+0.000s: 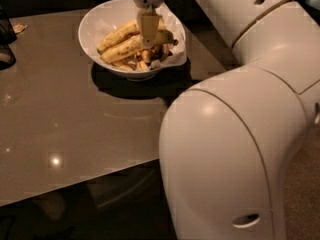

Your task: Pick banana from white bowl

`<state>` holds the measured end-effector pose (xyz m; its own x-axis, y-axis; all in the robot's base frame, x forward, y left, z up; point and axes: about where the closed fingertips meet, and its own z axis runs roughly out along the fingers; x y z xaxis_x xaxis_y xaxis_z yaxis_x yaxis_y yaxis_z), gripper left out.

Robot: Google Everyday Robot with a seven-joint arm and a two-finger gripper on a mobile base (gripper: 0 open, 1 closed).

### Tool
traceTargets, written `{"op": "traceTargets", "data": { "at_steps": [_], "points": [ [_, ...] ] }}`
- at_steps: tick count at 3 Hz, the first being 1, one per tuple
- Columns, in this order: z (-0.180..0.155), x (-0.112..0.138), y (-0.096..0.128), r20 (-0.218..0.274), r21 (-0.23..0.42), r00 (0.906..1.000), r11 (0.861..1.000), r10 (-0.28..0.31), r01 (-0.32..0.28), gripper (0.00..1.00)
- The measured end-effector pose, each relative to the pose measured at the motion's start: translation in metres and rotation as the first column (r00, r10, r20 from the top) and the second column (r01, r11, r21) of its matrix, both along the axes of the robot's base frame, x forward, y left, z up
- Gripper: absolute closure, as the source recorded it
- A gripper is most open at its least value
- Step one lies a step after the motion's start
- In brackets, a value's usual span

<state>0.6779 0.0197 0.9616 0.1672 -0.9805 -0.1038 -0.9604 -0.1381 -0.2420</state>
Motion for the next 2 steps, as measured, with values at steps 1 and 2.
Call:
{"op": "traceTargets", "data": {
  "at_steps": [1, 2],
  "points": [
    [-0.0057, 0.0039, 0.0018, -0.009, -0.010, 1.0000, 1.000, 0.001, -0.001, 0.43],
    [-0.0127, 0.0066, 0.0006, -0.022, -0.019, 0.9998, 1.000, -0.003, 0.003, 0.43]
  ]
}}
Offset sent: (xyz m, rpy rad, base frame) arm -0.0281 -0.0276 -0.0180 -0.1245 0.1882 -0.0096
